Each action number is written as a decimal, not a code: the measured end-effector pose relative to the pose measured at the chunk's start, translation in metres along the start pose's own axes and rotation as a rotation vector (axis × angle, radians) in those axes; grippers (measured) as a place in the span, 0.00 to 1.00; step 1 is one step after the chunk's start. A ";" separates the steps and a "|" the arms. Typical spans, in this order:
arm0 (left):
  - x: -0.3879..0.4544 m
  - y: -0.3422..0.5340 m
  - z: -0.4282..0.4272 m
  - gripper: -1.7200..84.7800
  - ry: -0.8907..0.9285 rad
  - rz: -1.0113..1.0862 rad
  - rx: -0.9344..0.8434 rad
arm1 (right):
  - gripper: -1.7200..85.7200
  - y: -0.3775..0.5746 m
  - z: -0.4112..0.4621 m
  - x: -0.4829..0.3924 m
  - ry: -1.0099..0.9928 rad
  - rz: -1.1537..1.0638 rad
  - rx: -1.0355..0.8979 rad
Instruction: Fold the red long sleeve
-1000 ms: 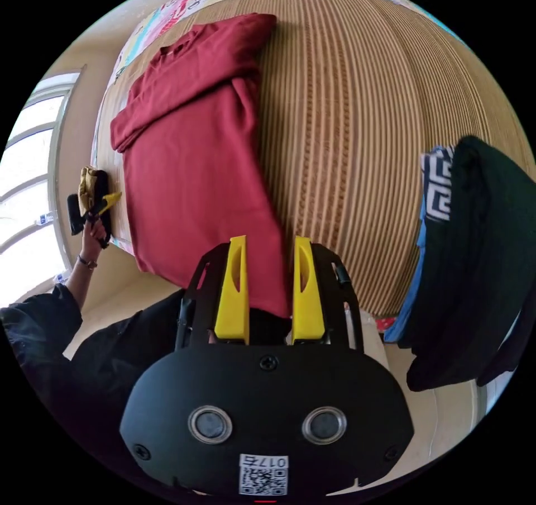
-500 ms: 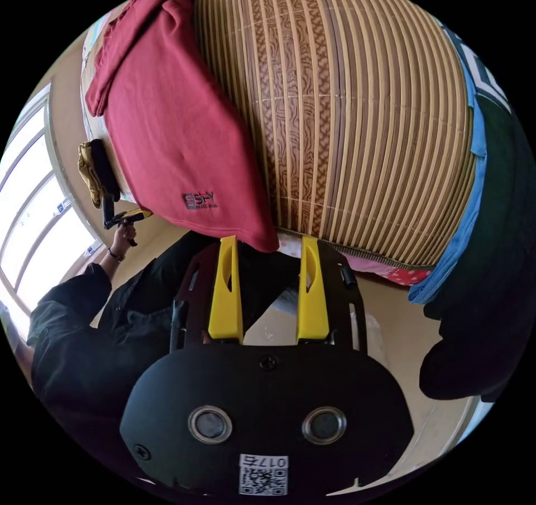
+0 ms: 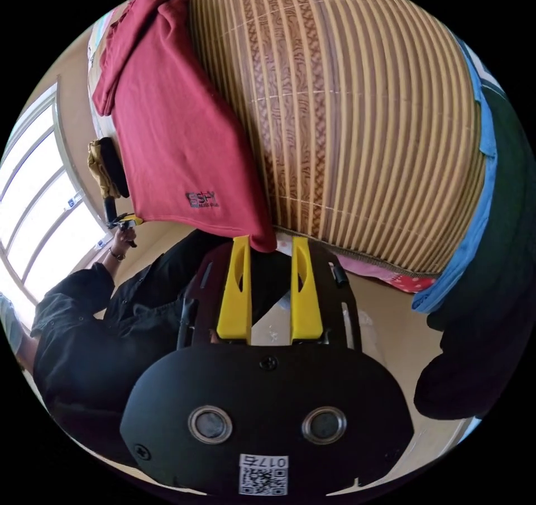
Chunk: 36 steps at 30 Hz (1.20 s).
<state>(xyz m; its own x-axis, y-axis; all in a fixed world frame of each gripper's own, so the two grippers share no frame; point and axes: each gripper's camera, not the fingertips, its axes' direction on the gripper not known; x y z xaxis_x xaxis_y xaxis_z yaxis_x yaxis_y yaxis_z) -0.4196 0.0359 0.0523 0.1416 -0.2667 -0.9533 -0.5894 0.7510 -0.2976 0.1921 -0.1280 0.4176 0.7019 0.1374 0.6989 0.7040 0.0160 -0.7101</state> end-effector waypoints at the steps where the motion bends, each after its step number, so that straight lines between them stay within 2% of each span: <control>1: -0.001 0.001 -0.002 0.07 0.008 -0.006 0.003 | 0.13 0.000 0.001 0.001 0.014 0.017 0.006; 5: 0.000 0.003 -0.016 0.07 0.036 -0.036 0.008 | 0.13 -0.003 0.003 0.006 0.081 0.026 0.023; 8: 0.004 0.008 -0.027 0.07 0.099 -0.030 0.001 | 0.08 0.003 0.003 0.015 0.065 -0.013 0.005; 13: 0.016 0.061 -0.049 0.07 0.188 -0.055 0.015 | 0.06 0.072 0.010 0.033 -0.174 0.009 -0.004; 16: 0.029 0.108 -0.055 0.07 0.355 -0.054 0.037 | 0.06 0.128 0.014 0.041 -0.296 0.098 0.017; 17: 0.037 0.122 -0.062 0.07 0.446 -0.029 0.088 | 0.06 0.138 0.011 0.040 -0.348 0.095 0.045; 18: 0.047 0.129 -0.074 0.07 0.517 0.006 0.171 | 0.05 0.155 0.000 0.040 -0.492 0.071 0.146; 19: 0.052 0.130 -0.081 0.07 0.541 0.027 0.218 | 0.05 0.165 -0.012 0.039 -0.654 0.026 0.269; 20: 0.060 0.126 -0.094 0.07 0.580 0.076 0.307 | 0.05 0.167 -0.016 0.039 -0.720 -0.003 0.325; 22: 0.066 0.109 -0.114 0.07 0.649 0.168 0.442 | 0.05 0.154 -0.032 0.034 -0.875 -0.102 0.476; 24: 0.062 0.068 -0.138 0.07 0.712 0.269 0.600 | 0.05 0.128 -0.044 0.031 -0.939 -0.171 0.557; 27: 0.048 0.000 -0.160 0.07 0.700 0.305 0.709 | 0.05 0.073 -0.059 0.026 -1.026 -0.239 0.665; 32: 0.025 -0.102 -0.184 0.07 0.617 0.211 0.765 | 0.05 -0.005 -0.080 0.026 -0.975 -0.216 0.740; 36: 0.025 -0.174 -0.199 0.07 0.521 0.244 0.765 | 0.05 -0.053 -0.095 0.023 -0.939 -0.191 0.787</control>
<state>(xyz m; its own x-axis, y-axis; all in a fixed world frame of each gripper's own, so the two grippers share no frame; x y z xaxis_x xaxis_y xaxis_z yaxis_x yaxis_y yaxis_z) -0.4716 -0.2219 0.0906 -0.3970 -0.1470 -0.9060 0.1493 0.9636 -0.2217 0.1810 -0.2195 0.4794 0.0168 0.7184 0.6955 0.3022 0.6594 -0.6884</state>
